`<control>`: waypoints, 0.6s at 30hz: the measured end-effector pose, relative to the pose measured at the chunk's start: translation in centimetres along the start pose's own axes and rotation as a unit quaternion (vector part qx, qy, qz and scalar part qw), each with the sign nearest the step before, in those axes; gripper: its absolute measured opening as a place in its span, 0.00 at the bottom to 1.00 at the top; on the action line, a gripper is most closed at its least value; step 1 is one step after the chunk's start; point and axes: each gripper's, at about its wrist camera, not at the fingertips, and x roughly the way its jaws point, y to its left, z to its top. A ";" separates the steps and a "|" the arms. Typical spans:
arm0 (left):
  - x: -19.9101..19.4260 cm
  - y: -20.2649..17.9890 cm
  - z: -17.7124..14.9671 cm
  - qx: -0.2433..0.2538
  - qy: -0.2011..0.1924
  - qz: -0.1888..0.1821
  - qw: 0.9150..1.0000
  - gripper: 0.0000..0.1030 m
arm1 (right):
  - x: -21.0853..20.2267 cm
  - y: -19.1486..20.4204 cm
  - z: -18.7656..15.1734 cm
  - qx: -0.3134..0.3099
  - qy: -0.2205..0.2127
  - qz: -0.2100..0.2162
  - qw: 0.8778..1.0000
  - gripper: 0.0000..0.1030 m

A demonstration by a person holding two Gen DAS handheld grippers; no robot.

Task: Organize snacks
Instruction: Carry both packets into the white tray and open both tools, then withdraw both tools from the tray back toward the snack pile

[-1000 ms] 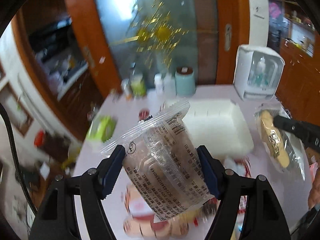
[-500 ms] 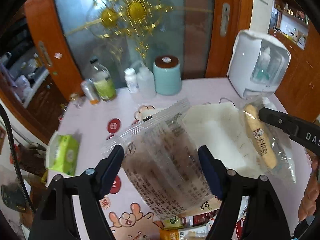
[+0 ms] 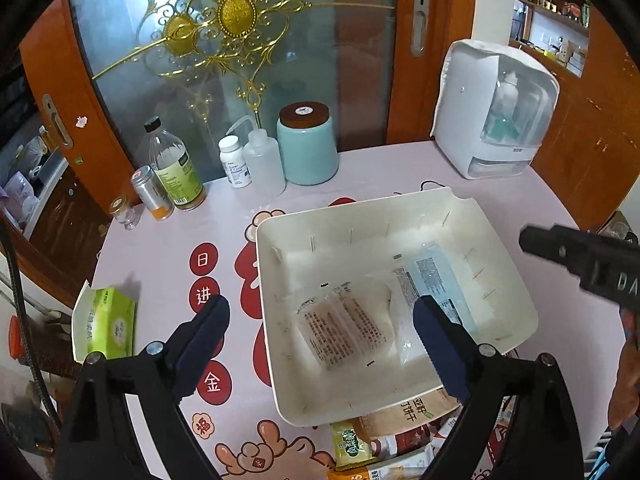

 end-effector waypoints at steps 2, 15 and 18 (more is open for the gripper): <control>-0.7 -0.1 -0.3 -0.001 -0.003 -0.004 1.000 0.90 | -0.5 0.0 -0.6 -0.006 0.002 -0.004 1.000 0.54; -8.2 -2.7 -3.7 0.014 -0.027 -0.020 0.999 0.90 | -8.2 1.2 -4.8 -0.056 -0.042 0.004 0.998 0.54; -9.8 -3.1 -5.2 0.001 -0.035 -0.028 0.999 0.89 | -10.0 0.8 -6.0 -0.056 -0.063 0.010 0.996 0.54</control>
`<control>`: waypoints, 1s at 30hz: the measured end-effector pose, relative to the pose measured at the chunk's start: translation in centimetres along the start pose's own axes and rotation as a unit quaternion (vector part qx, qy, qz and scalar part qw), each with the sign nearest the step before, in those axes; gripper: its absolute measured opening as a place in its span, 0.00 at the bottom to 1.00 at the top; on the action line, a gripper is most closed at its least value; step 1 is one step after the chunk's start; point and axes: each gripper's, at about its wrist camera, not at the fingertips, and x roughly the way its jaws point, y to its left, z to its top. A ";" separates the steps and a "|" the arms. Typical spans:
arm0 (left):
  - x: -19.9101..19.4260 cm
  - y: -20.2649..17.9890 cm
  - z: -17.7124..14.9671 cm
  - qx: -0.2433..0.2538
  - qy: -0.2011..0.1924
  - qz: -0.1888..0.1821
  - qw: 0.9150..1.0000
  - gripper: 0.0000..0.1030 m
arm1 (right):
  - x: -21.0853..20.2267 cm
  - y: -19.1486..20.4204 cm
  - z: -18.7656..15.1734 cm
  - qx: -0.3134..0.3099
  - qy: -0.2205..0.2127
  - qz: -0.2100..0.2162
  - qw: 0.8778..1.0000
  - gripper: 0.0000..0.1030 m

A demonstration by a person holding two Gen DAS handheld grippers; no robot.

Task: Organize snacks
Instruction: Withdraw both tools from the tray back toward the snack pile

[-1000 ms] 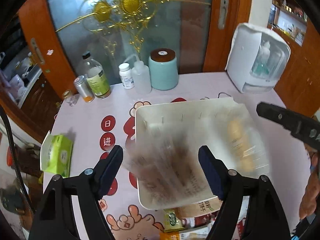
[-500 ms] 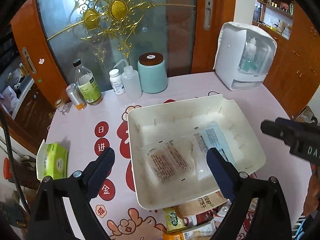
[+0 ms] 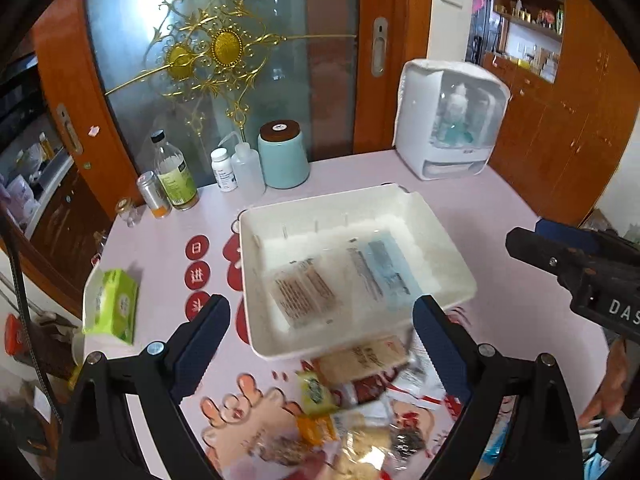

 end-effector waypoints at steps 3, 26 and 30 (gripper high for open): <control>-2.2 -0.6 -1.6 -0.020 -0.019 -0.015 0.999 0.89 | -1.7 -0.3 -1.1 -0.007 -0.004 0.005 1.000 0.54; -10.4 -4.3 -8.5 -0.021 -0.032 0.013 0.999 0.89 | -10.5 -0.7 -10.5 -0.093 -0.020 0.032 0.995 0.54; -9.1 -3.6 -10.0 -0.040 -0.013 0.016 0.999 0.89 | -10.0 -1.2 -12.8 -0.082 -0.009 0.033 0.996 0.54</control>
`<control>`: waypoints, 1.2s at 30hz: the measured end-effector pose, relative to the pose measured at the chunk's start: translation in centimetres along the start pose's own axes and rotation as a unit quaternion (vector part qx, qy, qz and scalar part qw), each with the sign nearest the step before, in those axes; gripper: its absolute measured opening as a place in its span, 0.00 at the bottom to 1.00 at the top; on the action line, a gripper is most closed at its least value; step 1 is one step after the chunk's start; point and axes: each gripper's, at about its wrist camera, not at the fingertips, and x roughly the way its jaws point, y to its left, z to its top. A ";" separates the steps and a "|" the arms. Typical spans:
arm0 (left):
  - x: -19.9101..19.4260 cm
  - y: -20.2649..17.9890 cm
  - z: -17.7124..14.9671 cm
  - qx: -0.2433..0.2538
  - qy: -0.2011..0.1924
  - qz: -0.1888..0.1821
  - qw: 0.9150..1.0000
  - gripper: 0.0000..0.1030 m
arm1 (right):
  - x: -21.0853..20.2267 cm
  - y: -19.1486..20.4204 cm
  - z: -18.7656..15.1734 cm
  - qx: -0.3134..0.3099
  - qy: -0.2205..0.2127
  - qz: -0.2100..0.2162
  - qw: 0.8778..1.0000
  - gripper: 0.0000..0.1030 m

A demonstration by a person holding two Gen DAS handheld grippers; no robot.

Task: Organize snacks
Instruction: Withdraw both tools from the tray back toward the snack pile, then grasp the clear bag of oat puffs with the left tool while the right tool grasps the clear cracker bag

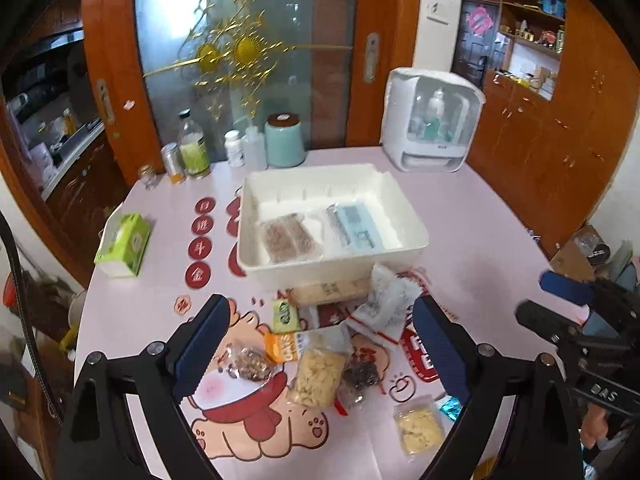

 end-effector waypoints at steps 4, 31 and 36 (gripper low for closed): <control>2.2 0.6 -2.0 -0.007 0.039 -0.007 0.999 0.89 | 1.0 -0.3 -2.4 0.016 0.020 0.007 1.000 0.54; 19.2 0.7 -13.4 0.014 0.226 0.005 0.974 0.89 | 12.7 1.6 -18.5 0.089 0.232 0.019 0.968 0.58; 20.9 0.5 -13.2 0.019 0.236 0.007 0.971 0.89 | 13.4 2.5 -18.1 0.070 0.226 0.006 0.972 0.62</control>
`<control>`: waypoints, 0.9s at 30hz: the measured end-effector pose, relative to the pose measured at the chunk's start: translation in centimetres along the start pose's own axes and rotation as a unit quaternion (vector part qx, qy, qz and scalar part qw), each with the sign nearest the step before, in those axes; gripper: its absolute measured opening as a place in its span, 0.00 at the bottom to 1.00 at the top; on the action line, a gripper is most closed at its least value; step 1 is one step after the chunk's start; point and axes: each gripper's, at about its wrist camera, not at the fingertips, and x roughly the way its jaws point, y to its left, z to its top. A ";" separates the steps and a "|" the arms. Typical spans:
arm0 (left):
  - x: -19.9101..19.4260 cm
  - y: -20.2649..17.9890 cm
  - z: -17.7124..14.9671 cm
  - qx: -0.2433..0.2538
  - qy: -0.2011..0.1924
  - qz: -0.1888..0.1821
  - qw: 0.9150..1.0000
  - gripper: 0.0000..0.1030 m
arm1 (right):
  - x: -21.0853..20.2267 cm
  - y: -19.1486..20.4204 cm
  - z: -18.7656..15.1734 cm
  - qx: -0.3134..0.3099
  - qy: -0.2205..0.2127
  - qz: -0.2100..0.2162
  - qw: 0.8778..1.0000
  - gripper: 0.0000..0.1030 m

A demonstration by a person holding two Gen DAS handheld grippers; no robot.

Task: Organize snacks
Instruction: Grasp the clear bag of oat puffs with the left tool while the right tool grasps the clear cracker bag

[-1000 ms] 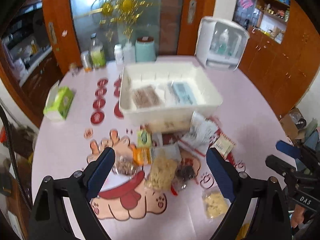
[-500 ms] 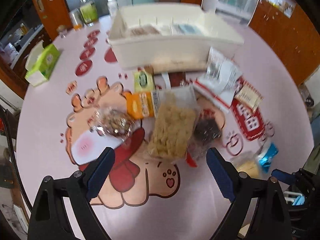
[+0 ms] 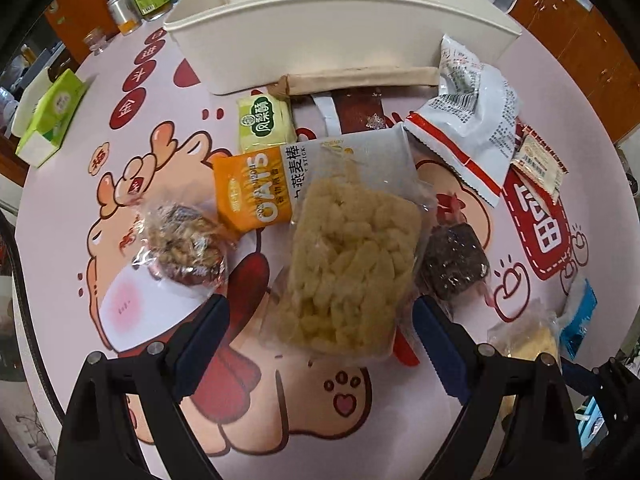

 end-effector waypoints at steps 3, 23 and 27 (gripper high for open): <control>0.5 0.1 0.5 0.002 0.004 0.004 1.000 0.89 | 0.7 0.4 0.1 -0.011 0.005 -0.022 1.000 0.64; 1.4 -0.6 0.4 0.005 0.006 -0.020 1.000 0.53 | 1.6 1.0 1.3 -0.039 -0.007 -0.047 0.998 0.59; 0.2 -0.7 -1.0 0.001 -0.007 -0.021 1.000 0.52 | 1.0 1.1 1.4 -0.043 -0.008 -0.039 0.998 0.59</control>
